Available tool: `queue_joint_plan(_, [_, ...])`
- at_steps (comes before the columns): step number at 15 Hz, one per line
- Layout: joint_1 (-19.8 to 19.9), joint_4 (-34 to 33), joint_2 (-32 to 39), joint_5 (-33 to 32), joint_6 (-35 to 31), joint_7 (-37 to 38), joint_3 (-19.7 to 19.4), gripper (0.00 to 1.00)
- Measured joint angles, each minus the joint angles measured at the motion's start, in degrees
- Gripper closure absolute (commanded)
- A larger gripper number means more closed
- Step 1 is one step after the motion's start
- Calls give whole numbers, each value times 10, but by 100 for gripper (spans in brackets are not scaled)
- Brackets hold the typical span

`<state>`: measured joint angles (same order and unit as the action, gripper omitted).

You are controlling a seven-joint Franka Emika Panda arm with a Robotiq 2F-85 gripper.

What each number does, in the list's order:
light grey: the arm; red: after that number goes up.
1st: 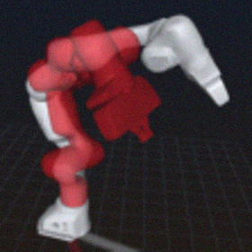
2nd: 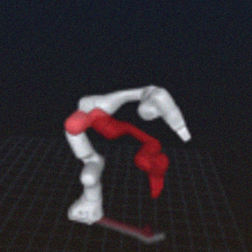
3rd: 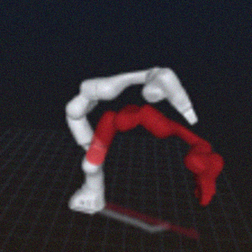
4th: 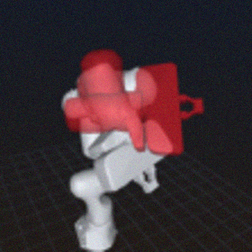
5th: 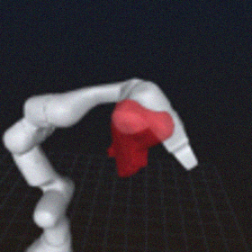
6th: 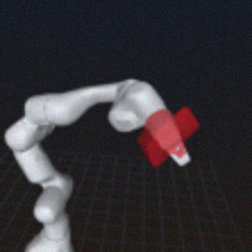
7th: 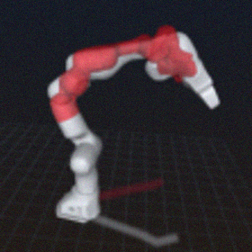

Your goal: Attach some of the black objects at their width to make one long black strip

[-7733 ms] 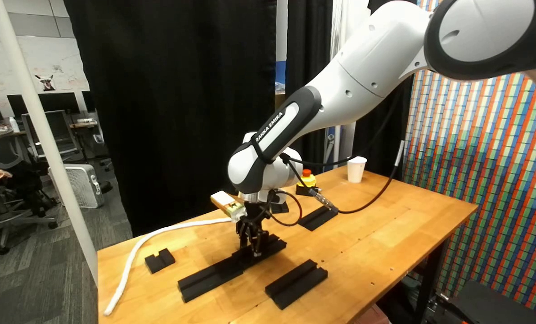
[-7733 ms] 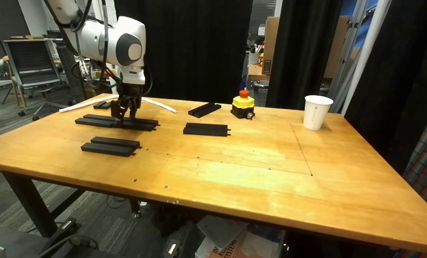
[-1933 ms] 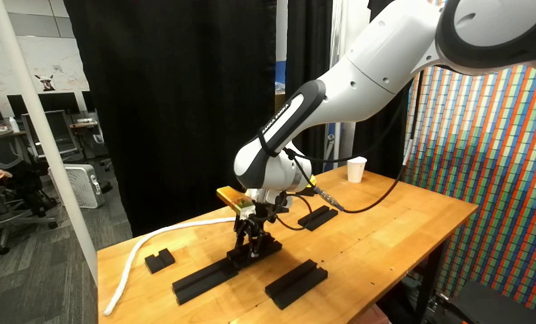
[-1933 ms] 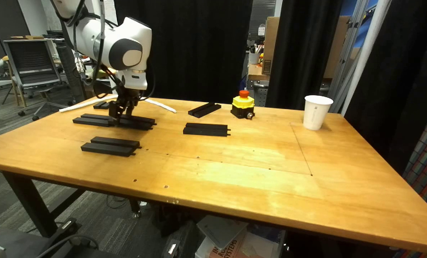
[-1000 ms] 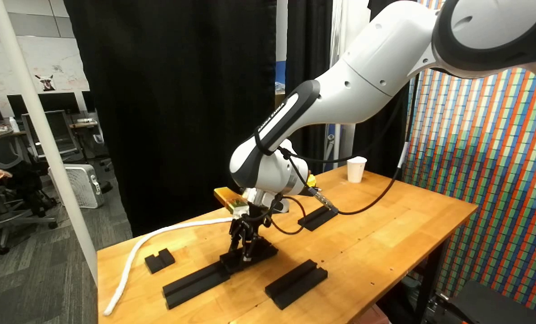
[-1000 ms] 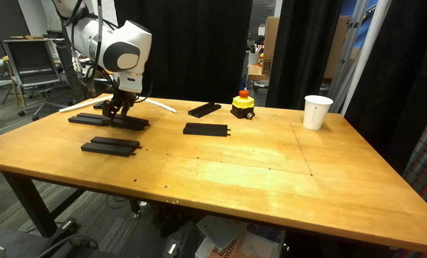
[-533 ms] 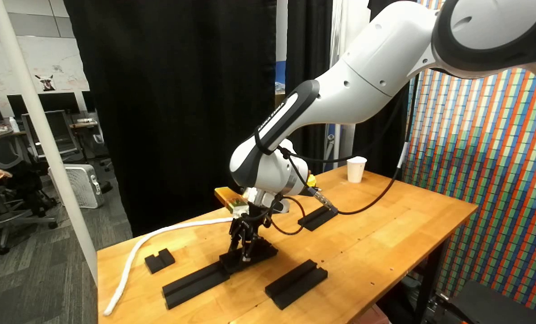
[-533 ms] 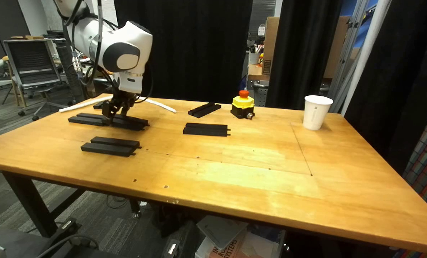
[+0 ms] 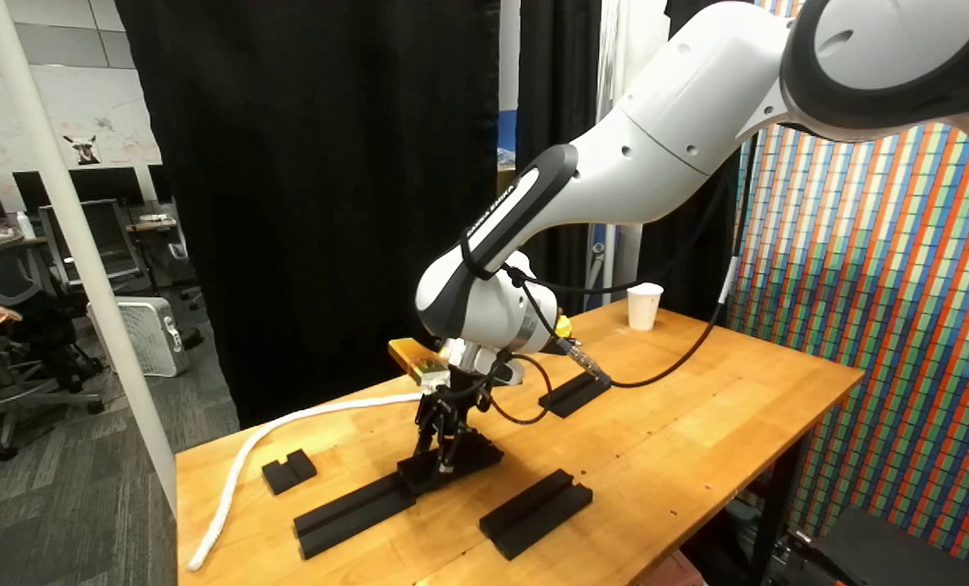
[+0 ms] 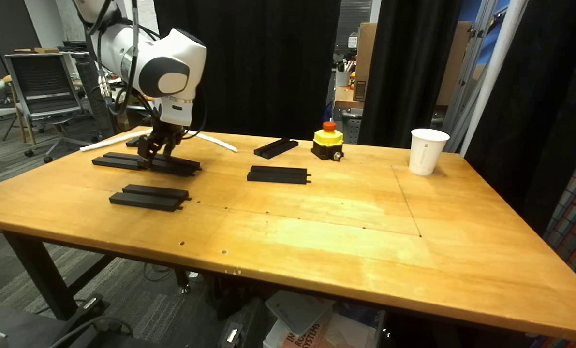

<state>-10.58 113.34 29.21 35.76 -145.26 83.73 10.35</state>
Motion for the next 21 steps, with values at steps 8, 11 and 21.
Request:
queue_joint_plan(8, [-8,-1,6,-9,19,28,-12,53])
queue_joint_plan(11, [-10,-2,6,-14,20,31,-13,53])
queue_joint_plan(21, [-21,-20,16,-57,18,46,-15,53])
